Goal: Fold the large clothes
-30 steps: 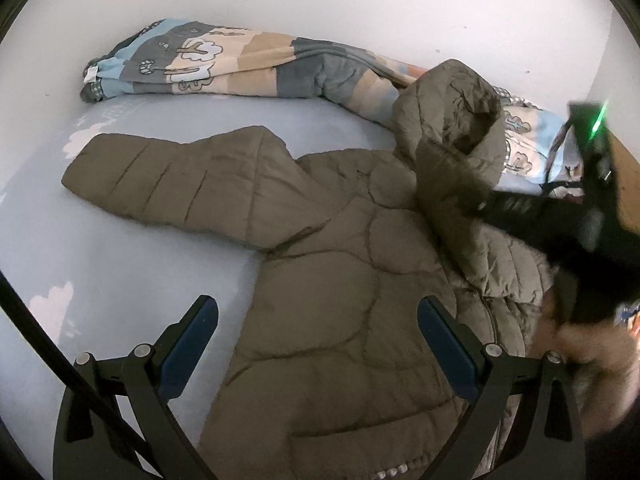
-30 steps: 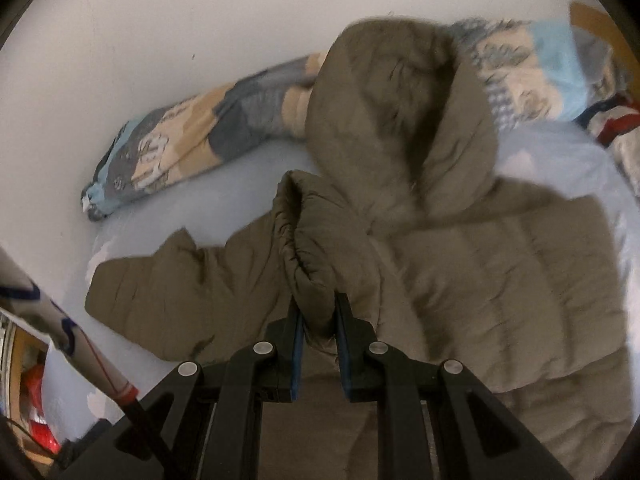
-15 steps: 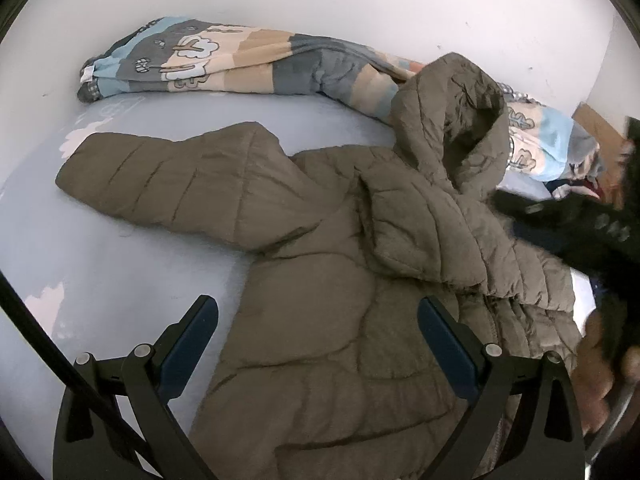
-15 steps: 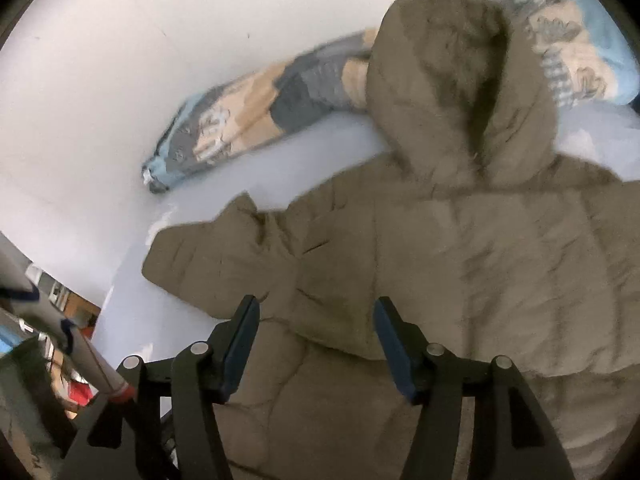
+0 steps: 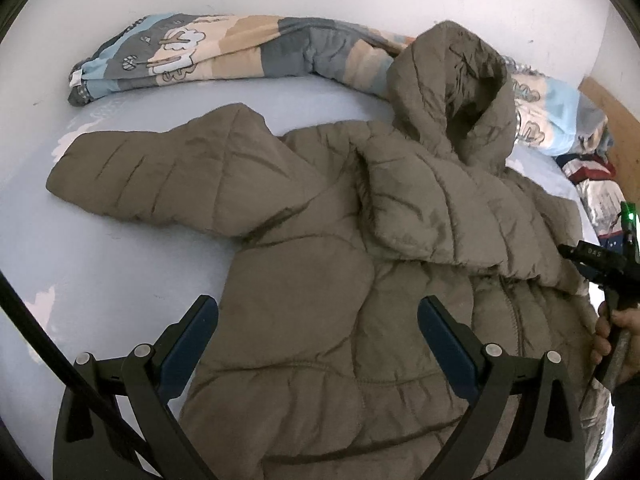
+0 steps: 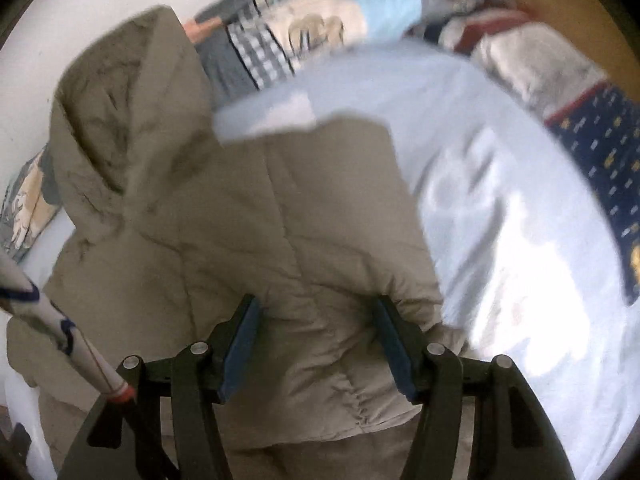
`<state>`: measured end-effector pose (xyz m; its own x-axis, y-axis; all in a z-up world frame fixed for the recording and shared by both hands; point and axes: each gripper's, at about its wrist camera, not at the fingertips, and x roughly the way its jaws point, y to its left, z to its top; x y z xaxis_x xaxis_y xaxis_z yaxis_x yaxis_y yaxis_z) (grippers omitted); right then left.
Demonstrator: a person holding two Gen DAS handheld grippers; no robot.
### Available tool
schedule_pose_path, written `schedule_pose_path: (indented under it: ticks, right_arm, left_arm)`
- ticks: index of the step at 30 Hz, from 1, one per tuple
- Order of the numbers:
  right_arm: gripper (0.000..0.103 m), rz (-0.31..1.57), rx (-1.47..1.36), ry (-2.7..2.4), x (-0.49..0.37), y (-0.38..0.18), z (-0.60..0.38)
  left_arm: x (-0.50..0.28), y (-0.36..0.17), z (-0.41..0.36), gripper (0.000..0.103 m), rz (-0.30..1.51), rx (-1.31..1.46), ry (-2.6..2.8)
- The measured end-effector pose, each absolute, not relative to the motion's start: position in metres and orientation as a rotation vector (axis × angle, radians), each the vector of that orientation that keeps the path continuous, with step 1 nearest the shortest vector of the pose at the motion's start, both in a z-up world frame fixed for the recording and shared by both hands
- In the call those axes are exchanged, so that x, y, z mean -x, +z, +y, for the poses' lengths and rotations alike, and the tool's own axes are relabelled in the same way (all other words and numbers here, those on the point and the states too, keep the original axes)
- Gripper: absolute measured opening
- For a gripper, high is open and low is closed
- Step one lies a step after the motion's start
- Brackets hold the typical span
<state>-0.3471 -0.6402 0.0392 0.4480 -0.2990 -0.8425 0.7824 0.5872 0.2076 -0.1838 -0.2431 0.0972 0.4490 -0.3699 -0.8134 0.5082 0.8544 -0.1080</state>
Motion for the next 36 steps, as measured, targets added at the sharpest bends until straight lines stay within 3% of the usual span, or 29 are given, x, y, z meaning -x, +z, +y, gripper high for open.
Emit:
schedule_pose_path:
  ticks: [9,17,25,31,36]
  right_arm:
    - [0.065,0.772,-0.444,-0.739,0.327,0.087,-0.588]
    - [0.066,0.918,-0.533,-0.682,0.315,0.040,-0.594]
    - [0.067,0.846,-0.378,-0.627,0.297,0.079,-0.530]
    - [0.072,0.978,-0.363,-0.535,0.249,0.046,-0.485]
    - [0.072,0.911,-0.407,-0.501,0.259,0.061,-0.495]
  left_arm:
    - [0.181,0.098,-0.244,0.100,0.957,-0.157,-0.547]
    - [0.186,0.105,-0.241,0.100,0.944,-0.149,-0.558]
    - [0.188,0.110,-0.238,0.100,0.935,-0.134,-0.556]
    - [0.188,0.112,-0.236,0.100,0.929,-0.131,-0.553]
    - [0.187,0.112,-0.235,0.100,0.933,-0.122,-0.556]
